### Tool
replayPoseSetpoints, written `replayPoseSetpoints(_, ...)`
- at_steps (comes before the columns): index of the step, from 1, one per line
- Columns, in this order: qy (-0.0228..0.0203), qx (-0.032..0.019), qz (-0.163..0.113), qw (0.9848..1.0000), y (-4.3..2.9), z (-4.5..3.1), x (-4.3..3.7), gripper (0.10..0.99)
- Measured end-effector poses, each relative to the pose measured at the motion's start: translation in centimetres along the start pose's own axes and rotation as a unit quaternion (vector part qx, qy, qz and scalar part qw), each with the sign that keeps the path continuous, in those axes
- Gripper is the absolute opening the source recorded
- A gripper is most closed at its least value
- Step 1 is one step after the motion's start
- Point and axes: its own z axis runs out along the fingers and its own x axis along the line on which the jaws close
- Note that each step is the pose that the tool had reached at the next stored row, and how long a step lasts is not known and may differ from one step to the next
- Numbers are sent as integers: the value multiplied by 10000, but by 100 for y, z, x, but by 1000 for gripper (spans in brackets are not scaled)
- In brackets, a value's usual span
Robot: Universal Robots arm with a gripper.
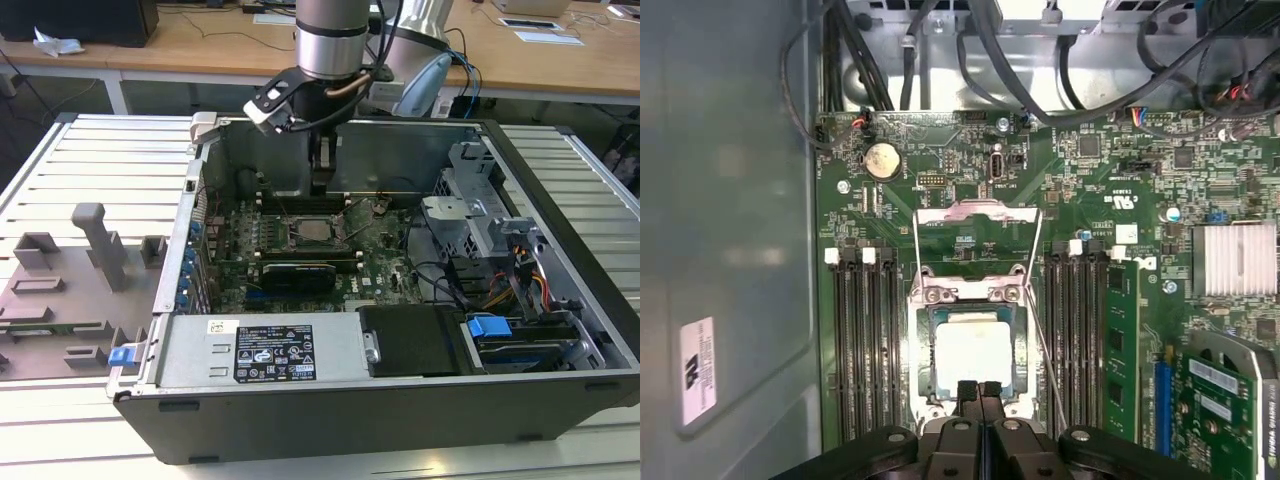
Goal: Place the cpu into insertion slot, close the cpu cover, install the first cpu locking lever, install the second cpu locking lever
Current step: 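Place the cpu into insertion slot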
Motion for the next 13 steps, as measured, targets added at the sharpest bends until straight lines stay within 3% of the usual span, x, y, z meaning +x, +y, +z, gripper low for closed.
replayPoseSetpoints(2, 0, 0, 0, 10000, 0, -31, -1, 106)
replayPoseSetpoints(13, 0, 0, 0, 10000, 0, -35, -1, 106)
